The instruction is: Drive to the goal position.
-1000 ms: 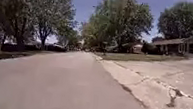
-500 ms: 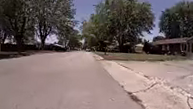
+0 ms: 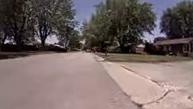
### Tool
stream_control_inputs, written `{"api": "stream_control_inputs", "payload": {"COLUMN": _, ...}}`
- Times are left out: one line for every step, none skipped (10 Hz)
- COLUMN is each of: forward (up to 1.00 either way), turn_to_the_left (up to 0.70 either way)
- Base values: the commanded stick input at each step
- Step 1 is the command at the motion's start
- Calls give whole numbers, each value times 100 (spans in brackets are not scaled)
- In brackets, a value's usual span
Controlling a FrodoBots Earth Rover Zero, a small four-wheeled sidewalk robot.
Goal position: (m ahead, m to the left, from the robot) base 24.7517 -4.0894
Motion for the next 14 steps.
{"api": "stream_control_inputs", "payload": {"forward": 70, "turn_to_the_left": 9}}
{"api": "stream_control_inputs", "payload": {"forward": 70, "turn_to_the_left": 0}}
{"api": "stream_control_inputs", "payload": {"forward": 70, "turn_to_the_left": 0}}
{"api": "stream_control_inputs", "payload": {"forward": 70, "turn_to_the_left": 0}}
{"api": "stream_control_inputs", "payload": {"forward": 70, "turn_to_the_left": 0}}
{"api": "stream_control_inputs", "payload": {"forward": 70, "turn_to_the_left": 0}}
{"api": "stream_control_inputs", "payload": {"forward": 70, "turn_to_the_left": 0}}
{"api": "stream_control_inputs", "payload": {"forward": 70, "turn_to_the_left": 0}}
{"api": "stream_control_inputs", "payload": {"forward": 70, "turn_to_the_left": 0}}
{"api": "stream_control_inputs", "payload": {"forward": 70, "turn_to_the_left": 0}}
{"api": "stream_control_inputs", "payload": {"forward": 70, "turn_to_the_left": 0}}
{"api": "stream_control_inputs", "payload": {"forward": 70, "turn_to_the_left": 0}}
{"api": "stream_control_inputs", "payload": {"forward": 70, "turn_to_the_left": 0}}
{"api": "stream_control_inputs", "payload": {"forward": 70, "turn_to_the_left": 0}}
